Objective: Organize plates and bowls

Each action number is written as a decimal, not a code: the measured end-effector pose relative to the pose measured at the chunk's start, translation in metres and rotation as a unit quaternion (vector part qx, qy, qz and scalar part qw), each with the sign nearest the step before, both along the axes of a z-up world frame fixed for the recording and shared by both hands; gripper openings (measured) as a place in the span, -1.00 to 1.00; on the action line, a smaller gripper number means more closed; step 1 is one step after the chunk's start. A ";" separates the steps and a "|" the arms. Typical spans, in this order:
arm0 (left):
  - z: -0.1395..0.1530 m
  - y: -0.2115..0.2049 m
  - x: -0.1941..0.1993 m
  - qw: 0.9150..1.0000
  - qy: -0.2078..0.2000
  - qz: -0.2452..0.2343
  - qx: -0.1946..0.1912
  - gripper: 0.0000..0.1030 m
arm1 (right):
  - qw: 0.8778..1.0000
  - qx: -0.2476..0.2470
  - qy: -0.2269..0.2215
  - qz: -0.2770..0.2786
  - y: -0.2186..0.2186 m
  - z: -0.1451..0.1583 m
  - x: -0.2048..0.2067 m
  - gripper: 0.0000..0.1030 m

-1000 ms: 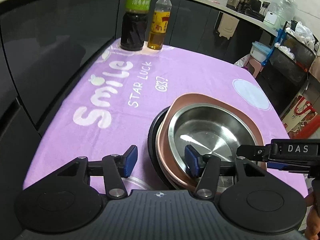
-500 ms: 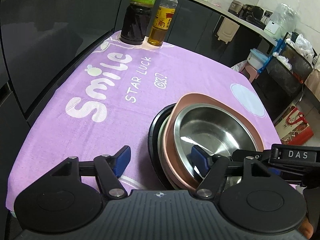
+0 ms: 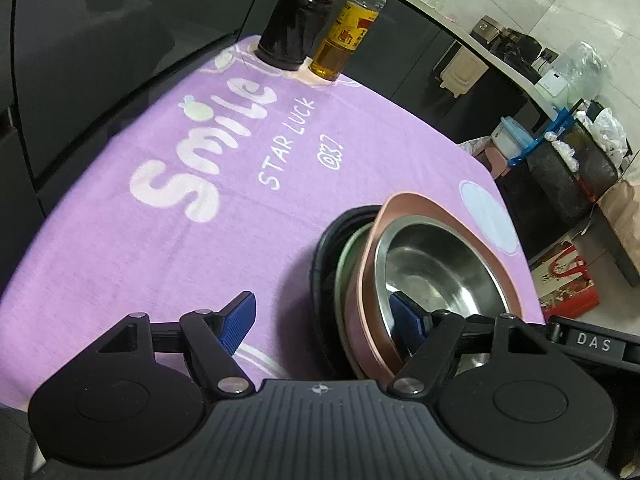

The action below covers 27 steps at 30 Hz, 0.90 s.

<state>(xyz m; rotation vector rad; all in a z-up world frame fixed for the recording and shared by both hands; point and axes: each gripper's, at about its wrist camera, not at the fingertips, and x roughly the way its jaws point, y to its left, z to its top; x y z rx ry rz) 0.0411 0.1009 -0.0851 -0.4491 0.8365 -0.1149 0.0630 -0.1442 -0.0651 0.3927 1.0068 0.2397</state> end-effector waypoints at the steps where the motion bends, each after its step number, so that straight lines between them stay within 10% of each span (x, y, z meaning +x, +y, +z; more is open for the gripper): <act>1: 0.001 0.000 -0.001 1.000 -0.004 -0.003 0.005 0.39 | 1.000 -0.001 0.000 0.002 0.000 0.000 0.000 0.16; 15: -0.007 -0.013 0.008 0.997 0.011 -0.067 -0.038 0.25 | 0.999 -0.022 -0.020 0.018 0.008 0.000 0.001 0.16; 27: 0.006 -0.029 0.005 0.997 -0.017 -0.072 0.011 0.15 | 0.999 -0.040 -0.032 0.017 0.012 0.001 0.005 0.17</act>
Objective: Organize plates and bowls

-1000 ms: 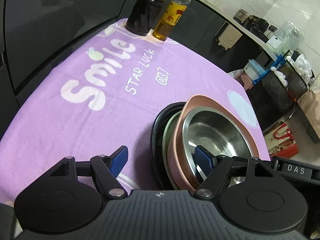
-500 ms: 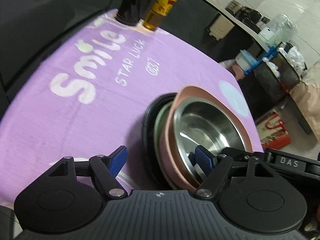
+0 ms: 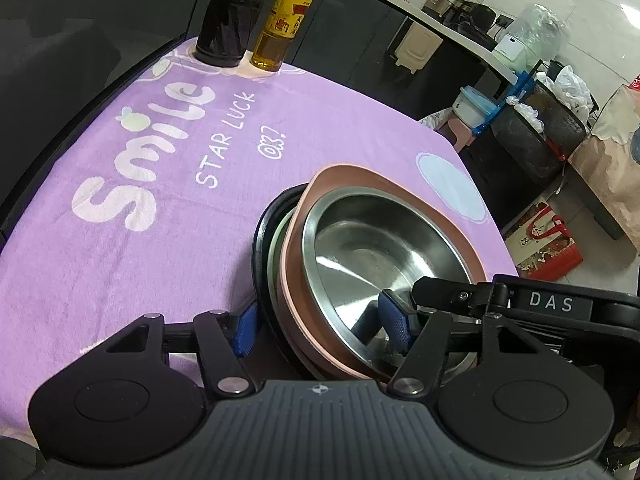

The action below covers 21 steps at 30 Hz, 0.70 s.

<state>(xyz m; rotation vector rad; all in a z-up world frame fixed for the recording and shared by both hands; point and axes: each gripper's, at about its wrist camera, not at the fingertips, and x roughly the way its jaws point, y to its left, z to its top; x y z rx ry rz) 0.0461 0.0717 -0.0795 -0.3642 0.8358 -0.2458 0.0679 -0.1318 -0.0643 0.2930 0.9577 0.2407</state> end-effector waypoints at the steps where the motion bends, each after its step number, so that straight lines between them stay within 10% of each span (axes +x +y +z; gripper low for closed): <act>1: 0.001 0.000 0.001 1.000 -0.002 0.000 0.001 0.15 | 1.000 -0.001 -0.002 0.001 0.000 0.001 0.000 0.17; 21: 0.027 -0.017 0.050 0.999 -0.030 -0.005 0.010 0.12 | 0.999 -0.001 -0.037 0.003 -0.011 0.025 0.044 0.17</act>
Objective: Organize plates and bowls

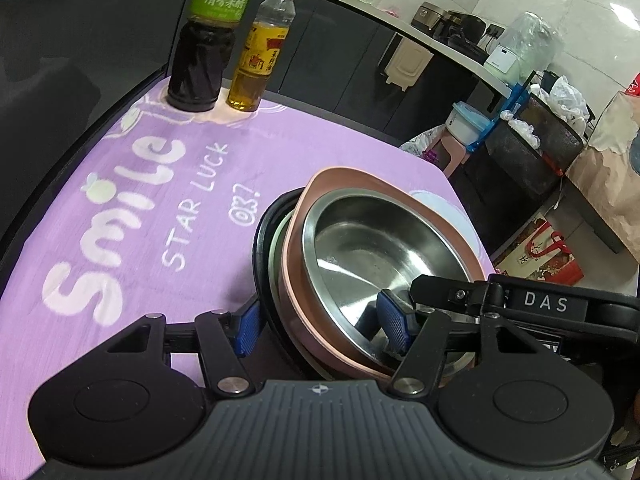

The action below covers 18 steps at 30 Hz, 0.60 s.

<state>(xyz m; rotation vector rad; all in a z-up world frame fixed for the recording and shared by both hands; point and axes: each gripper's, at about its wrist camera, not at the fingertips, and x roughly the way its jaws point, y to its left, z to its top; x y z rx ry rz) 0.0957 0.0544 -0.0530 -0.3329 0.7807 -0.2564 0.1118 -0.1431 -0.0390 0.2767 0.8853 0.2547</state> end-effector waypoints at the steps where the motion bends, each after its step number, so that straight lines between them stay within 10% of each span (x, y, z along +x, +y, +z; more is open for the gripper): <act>1: 0.001 -0.001 0.003 1.000 -0.001 -0.001 0.001 0.12 | 1.000 0.000 0.000 -0.001 -0.001 0.001 0.002 0.17; 18: 0.009 -0.005 0.044 1.000 -0.001 -0.004 0.003 0.10 | 1.000 0.003 0.002 -0.011 -0.009 0.009 0.038 0.17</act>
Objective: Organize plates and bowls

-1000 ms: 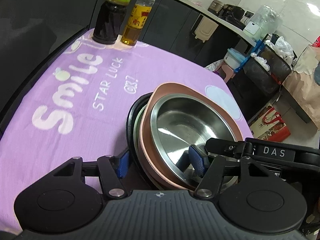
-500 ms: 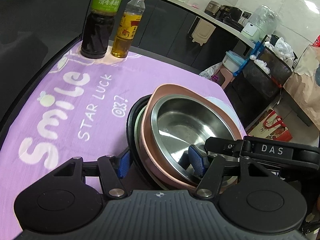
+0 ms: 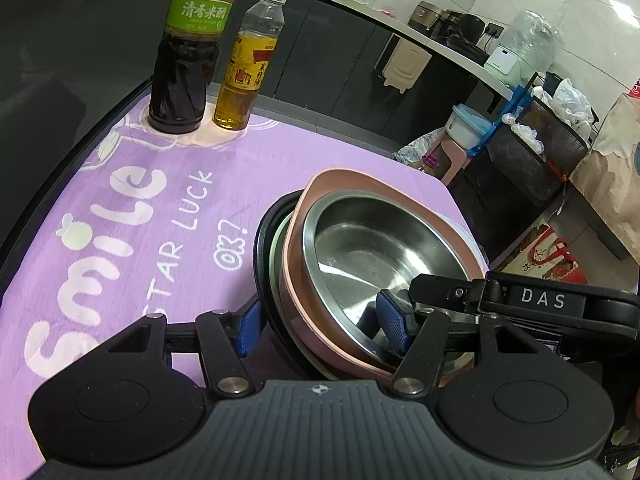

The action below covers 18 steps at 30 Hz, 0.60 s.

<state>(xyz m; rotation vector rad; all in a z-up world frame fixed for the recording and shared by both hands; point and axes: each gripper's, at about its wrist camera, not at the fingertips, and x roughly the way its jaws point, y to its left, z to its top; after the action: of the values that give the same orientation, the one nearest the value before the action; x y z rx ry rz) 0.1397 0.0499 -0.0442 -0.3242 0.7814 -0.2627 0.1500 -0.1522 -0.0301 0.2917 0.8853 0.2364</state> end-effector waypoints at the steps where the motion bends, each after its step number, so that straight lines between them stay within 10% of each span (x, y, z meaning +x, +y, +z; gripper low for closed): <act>1: 0.001 0.000 0.003 1.000 0.000 0.000 0.001 0.10 | 1.000 0.000 0.000 0.000 0.000 0.001 0.002 0.17; 18: 0.002 -0.001 0.050 1.000 0.001 0.007 0.003 0.10 | 1.000 -0.002 0.008 0.001 0.001 0.004 0.049 0.17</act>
<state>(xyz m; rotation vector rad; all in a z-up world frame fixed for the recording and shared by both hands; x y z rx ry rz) 0.1899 0.0491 -0.0421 -0.3244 0.7822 -0.2468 0.1987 -0.1511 -0.0264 0.2893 0.9008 0.2343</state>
